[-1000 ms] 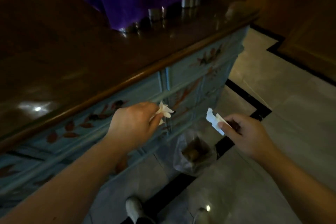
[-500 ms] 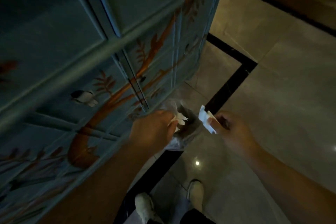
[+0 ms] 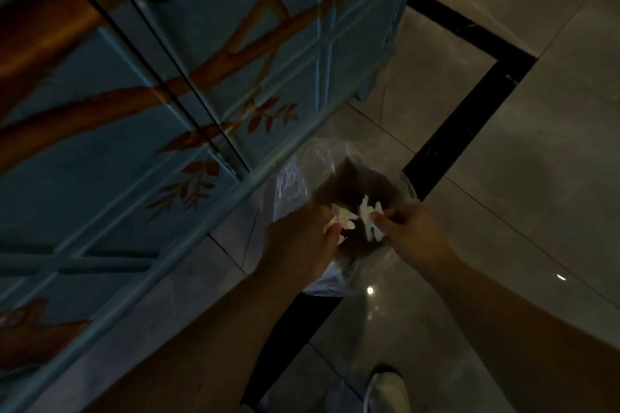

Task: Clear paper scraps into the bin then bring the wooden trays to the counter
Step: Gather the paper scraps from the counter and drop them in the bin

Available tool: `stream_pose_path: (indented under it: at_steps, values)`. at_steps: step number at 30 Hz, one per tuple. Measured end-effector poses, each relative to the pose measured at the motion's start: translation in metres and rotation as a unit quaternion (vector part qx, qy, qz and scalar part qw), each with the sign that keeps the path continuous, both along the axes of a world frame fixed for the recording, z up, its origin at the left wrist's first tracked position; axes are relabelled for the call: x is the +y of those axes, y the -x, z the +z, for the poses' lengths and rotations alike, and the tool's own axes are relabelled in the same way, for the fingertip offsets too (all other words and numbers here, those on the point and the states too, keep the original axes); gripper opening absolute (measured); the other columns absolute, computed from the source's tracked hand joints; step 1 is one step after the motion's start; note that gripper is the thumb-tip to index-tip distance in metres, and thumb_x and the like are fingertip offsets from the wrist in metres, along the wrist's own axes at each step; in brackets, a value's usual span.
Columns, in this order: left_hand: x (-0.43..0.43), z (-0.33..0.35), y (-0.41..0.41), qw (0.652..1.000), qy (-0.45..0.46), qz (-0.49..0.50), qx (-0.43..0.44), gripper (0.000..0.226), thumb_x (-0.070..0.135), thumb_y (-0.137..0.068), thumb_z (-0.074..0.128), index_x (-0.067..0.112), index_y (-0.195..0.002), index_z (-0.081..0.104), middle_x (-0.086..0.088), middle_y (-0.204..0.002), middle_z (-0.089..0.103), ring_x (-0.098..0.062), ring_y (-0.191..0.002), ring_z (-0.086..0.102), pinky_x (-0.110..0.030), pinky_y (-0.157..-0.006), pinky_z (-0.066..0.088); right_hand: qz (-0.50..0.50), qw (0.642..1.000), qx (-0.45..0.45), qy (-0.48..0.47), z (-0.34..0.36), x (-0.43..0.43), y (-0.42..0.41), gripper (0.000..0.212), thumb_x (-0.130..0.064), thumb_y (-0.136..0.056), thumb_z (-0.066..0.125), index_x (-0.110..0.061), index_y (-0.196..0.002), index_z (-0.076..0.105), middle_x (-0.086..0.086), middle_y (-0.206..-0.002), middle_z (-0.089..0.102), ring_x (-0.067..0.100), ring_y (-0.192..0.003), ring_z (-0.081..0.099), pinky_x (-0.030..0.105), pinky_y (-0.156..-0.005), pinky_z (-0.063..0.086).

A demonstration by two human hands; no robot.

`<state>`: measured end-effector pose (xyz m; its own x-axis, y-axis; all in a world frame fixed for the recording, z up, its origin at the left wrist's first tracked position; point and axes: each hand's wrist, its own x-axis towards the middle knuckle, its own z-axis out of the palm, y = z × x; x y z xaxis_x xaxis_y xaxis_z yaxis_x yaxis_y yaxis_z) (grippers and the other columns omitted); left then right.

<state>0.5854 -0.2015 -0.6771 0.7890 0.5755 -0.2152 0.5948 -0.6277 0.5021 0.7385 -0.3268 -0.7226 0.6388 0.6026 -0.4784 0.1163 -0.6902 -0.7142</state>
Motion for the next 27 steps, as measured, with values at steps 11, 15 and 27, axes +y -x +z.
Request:
stream_pose_path:
  at_steps: [11, 15, 27]
  values:
    - [0.004, -0.037, -0.029, 0.995, 0.068, 0.025, 0.068, 0.039, 0.043, -0.091, 0.051, 0.019, -0.123, 0.053, -0.008, -0.118, 0.061, -0.026, -0.105, 0.057, -0.042, -0.086, 0.047, 0.052, 0.996, -0.077, 0.002, -0.008, -0.033, -0.015, 0.01, -0.033, -0.086, 0.065, -0.037, -0.091, 0.057, -0.011, -0.089, 0.062, 0.008, -0.068, 0.063, 0.023, -0.058, 0.043]
    - [0.004, 0.01, -0.025, 0.996, 0.005, -0.024, 0.088, 0.037, 0.043, -0.092, 0.048, 0.02, -0.121, 0.052, -0.006, -0.119, 0.058, -0.027, -0.104, 0.055, -0.043, -0.08, 0.049, 0.158, 0.976, -0.148, 0.011, 0.045, -0.033, -0.017, 0.028, -0.034, -0.085, 0.065, -0.027, -0.112, 0.062, -0.002, -0.106, 0.057, 0.018, -0.083, 0.063, 0.029, -0.07, 0.048]
    - [-0.003, 0.359, -0.051, 0.976, -0.174, -0.127, 0.017, 0.037, 0.04, -0.085, 0.045, 0.016, -0.108, 0.062, -0.008, -0.105, 0.065, -0.029, -0.097, 0.06, -0.037, -0.076, 0.053, 0.299, 0.878, -0.372, 0.042, 0.38, -0.022, -0.048, 0.063, -0.06, -0.077, 0.043, -0.025, -0.13, 0.042, 0.006, -0.132, 0.05, 0.029, -0.114, 0.054, 0.043, -0.084, 0.052]
